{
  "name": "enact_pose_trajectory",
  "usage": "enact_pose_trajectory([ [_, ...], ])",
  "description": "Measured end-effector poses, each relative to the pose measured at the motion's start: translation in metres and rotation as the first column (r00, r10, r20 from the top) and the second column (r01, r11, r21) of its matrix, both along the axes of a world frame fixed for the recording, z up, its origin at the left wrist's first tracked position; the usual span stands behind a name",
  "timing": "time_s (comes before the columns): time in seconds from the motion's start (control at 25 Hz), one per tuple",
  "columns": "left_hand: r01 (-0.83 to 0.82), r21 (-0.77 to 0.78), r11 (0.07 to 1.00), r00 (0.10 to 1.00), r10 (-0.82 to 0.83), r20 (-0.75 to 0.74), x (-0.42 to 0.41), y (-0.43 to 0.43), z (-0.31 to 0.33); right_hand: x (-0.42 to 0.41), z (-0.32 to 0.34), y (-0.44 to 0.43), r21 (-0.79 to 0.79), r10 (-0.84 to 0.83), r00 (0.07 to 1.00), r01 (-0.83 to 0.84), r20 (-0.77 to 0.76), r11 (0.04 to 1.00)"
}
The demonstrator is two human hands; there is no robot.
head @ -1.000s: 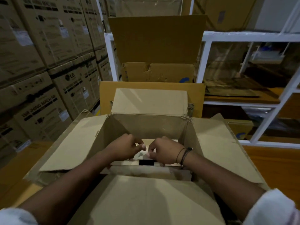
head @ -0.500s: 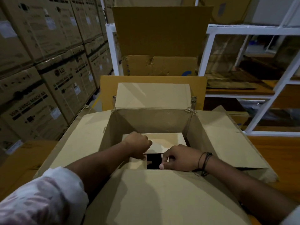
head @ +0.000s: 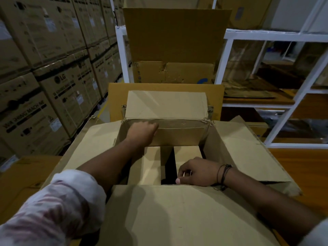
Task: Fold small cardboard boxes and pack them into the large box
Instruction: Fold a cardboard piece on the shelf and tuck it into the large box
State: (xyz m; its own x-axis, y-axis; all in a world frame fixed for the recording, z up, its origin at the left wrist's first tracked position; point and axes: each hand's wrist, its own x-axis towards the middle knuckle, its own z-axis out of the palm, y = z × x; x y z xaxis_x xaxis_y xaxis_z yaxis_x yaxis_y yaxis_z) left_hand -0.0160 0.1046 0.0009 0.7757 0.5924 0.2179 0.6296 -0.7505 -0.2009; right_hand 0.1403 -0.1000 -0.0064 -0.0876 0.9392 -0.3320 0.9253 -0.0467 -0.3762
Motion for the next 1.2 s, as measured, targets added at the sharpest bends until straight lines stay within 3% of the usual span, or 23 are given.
enact_pose_trajectory([
  [0.2,-0.2,-0.315,0.928,0.976,0.217,0.018,0.007,0.008,-0.04,0.001,-0.002,0.003,-0.095,0.026,1.0,-0.026,-0.003,0.995],
  [0.28,-0.215,-0.307,0.927,0.975,0.222,-0.011,0.008,0.004,-0.052,0.004,-0.003,0.008,-0.119,0.074,0.996,-0.067,0.05,0.991],
  [0.44,-0.068,-0.28,0.958,0.997,0.052,-0.061,0.015,-0.009,-0.059,0.005,-0.018,0.031,-0.119,0.193,0.951,-0.168,0.243,0.979],
  [0.56,0.061,-0.291,0.955,0.98,-0.112,-0.162,0.026,-0.024,-0.061,0.001,-0.03,0.047,-0.111,0.298,0.863,-0.277,0.408,0.954],
  [0.68,0.08,-0.286,0.955,0.973,-0.137,-0.187,0.031,-0.03,-0.065,-0.002,-0.033,0.05,-0.2,0.373,0.776,-0.315,0.509,0.928],
  [0.76,0.075,-0.289,0.954,0.978,-0.127,-0.164,0.03,-0.028,-0.064,-0.001,-0.03,0.048,-0.18,0.337,0.743,-0.287,0.578,0.941],
  [0.92,0.066,-0.305,0.95,0.985,-0.11,-0.131,0.031,-0.024,-0.06,-0.002,-0.007,0.043,0.059,0.116,0.714,-0.215,0.691,0.975],
  [1.2,0.062,-0.283,0.957,0.982,-0.11,-0.155,0.029,-0.029,-0.055,0.028,0.02,0.018,0.173,-0.171,0.772,0.08,0.612,0.982],
])
